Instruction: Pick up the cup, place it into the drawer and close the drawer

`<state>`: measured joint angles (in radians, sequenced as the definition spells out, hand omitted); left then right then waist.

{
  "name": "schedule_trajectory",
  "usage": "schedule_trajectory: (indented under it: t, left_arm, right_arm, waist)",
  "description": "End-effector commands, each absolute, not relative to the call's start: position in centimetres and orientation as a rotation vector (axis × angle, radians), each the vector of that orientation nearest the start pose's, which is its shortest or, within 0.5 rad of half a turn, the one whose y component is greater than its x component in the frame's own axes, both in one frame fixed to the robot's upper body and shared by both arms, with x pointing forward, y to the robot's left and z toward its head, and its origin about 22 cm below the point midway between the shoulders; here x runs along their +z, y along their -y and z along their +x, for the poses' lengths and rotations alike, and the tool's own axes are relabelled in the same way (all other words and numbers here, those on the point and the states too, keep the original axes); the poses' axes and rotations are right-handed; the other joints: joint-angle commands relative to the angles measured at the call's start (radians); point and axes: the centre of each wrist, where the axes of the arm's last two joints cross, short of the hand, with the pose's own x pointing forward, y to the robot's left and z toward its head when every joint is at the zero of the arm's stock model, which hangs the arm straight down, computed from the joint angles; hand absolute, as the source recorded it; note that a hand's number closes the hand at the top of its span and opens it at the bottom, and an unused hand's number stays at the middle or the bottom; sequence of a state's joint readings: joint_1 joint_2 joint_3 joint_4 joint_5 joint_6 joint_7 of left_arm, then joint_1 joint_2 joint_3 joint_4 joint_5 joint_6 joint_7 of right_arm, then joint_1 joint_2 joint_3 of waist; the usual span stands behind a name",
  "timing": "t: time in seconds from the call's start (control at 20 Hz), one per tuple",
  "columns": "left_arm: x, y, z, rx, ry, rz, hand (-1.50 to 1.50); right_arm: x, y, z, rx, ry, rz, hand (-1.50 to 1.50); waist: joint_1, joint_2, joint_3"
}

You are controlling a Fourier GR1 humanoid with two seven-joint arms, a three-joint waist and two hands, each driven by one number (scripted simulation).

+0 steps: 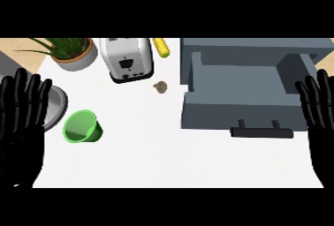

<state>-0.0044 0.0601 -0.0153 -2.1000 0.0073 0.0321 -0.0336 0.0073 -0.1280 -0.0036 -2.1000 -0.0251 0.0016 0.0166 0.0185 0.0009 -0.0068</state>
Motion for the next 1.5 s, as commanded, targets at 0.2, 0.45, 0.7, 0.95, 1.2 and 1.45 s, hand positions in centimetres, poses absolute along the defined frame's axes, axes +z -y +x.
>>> schedule_trajectory:
  t: [0.2,0.45,0.7,0.95,1.2,1.45]
  left_arm:
    - [12.0,-26.7,19.9,-0.226,2.098,-0.168,-1.50]
    - [9.6,-27.3,20.2,-0.016,1.901,-0.331,-1.50]
    - [6.4,-28.4,20.2,-0.002,1.855,-0.347,-1.50]
    - [5.2,-33.9,19.5,0.035,1.832,-0.236,-1.50]
    - [3.0,-33.7,20.4,0.075,1.769,-0.091,-1.50]
    - [-0.8,-33.7,22.3,0.060,1.749,-0.046,-1.50]
  right_arm:
    - [13.7,24.9,21.3,0.058,2.100,-0.078,-1.50]
    - [12.3,24.7,20.8,0.209,2.013,-0.097,-1.50]
    - [11.7,25.9,20.6,0.224,2.020,-0.070,-1.50]
    - [12.6,26.4,21.4,0.226,2.032,-0.084,-1.50]
    - [12.4,25.0,21.3,0.214,2.016,-0.075,-1.50]
    - [12.3,26.4,23.4,0.248,2.032,-0.107,-1.50]
  waist:
    - [-0.014,-0.001,0.006]
    - [-0.018,-0.001,0.006]
    - [-0.020,-0.001,0.007]
    - [-0.018,-0.001,0.006]
    - [-0.019,-0.001,0.007]
    - [-0.020,0.000,0.006]
